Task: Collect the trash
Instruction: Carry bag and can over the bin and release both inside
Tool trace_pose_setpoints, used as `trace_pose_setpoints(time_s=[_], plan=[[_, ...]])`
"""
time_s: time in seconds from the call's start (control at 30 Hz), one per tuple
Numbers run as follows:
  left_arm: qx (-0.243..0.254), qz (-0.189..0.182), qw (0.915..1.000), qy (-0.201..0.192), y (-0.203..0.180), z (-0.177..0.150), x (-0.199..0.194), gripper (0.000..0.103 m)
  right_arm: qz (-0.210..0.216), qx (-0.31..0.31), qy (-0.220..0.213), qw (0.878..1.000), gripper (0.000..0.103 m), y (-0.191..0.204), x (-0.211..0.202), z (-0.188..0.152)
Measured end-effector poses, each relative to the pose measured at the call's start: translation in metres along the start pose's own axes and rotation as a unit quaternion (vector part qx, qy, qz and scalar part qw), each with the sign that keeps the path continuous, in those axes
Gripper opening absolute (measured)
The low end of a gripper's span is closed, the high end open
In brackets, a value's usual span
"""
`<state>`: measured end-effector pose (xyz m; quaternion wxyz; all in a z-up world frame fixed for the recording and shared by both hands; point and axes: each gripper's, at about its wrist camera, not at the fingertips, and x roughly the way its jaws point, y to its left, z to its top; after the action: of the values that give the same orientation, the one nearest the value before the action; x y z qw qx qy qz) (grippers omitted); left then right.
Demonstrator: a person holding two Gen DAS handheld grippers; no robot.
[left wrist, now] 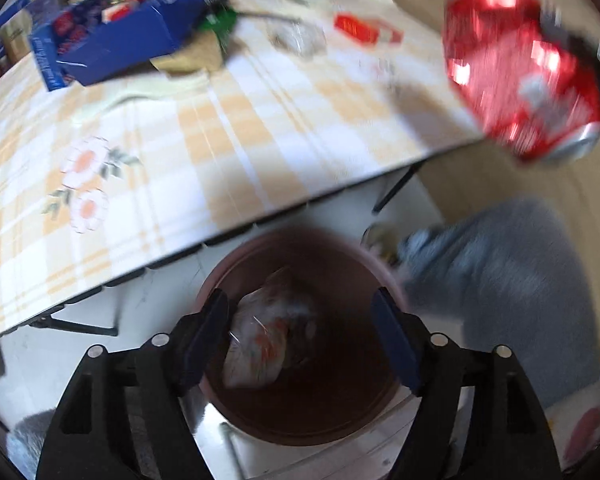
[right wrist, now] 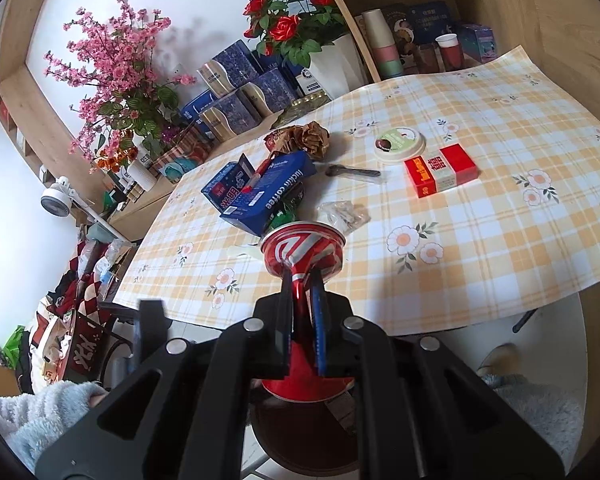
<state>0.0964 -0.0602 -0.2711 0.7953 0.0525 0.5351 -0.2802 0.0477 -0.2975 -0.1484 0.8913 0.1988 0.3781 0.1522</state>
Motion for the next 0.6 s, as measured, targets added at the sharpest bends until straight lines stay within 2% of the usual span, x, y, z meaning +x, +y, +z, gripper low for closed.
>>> trace_pose_setpoints(time_s=[0.07,0.13,0.2,0.37,0.53,0.6], plan=[[-0.005,0.012,0.9996,-0.025,0.004,0.001,-0.018,0.077,-0.004,0.000,0.003,1.000,0.012,-0.002,-0.002,-0.004],[-0.016,0.032,0.9971,-0.067,0.009,-0.002,-0.044,0.087,-0.007,0.000,0.006,1.000,0.012,-0.004,-0.003,-0.008],[-0.033,0.040,0.9925,-0.111,0.015,-0.008,-0.069,0.090,-0.007,-0.003,0.011,1.000,0.012,-0.005,-0.005,-0.014],[-0.049,0.081,0.9777,-0.188,0.027,-0.028,-0.123,0.095,-0.019,-0.028,0.037,0.999,0.012,0.002,0.002,-0.032],[-0.051,0.111,0.9650,-0.232,0.029,-0.052,-0.149,0.096,-0.008,-0.062,0.076,0.995,0.012,0.018,0.025,-0.058],[-0.053,0.132,0.9569,-0.253,0.029,-0.062,-0.154,0.097,0.000,-0.081,0.097,0.992,0.012,0.027,0.036,-0.065]])
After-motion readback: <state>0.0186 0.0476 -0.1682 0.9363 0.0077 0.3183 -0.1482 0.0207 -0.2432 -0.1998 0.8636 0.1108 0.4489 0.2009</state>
